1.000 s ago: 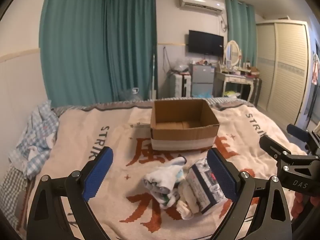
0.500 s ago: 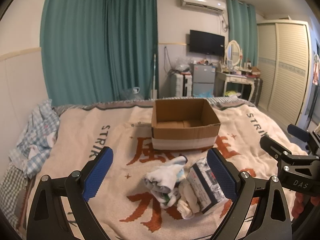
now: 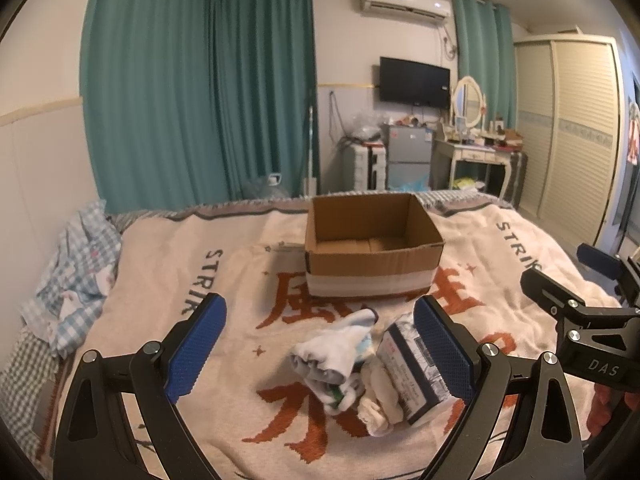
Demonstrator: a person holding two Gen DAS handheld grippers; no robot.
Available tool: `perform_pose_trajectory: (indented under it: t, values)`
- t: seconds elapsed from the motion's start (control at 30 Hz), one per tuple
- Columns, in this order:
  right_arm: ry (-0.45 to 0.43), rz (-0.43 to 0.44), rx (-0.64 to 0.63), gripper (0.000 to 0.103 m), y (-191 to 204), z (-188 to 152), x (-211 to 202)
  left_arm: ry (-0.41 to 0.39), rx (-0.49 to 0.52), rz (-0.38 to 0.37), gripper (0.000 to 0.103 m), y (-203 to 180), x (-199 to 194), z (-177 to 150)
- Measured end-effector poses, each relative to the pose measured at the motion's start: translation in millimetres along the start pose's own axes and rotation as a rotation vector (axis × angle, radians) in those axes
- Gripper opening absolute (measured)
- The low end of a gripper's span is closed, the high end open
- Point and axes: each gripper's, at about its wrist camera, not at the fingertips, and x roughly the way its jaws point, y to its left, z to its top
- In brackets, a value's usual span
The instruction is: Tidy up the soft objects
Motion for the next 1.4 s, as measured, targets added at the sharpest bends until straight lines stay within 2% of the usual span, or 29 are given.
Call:
perform_pose_trajectory:
  t: [1.13,1.4]
  values:
    - [0.0,0.002,-0.009,0.103,5,-3,-2,-0.001,0.004,0.012,0.096,-2,1,-3]
    - [0.001,0.0,-0.03,0.103,11,4,-15,-0.011,-0.009,0.007,0.096,7,-8,-2]
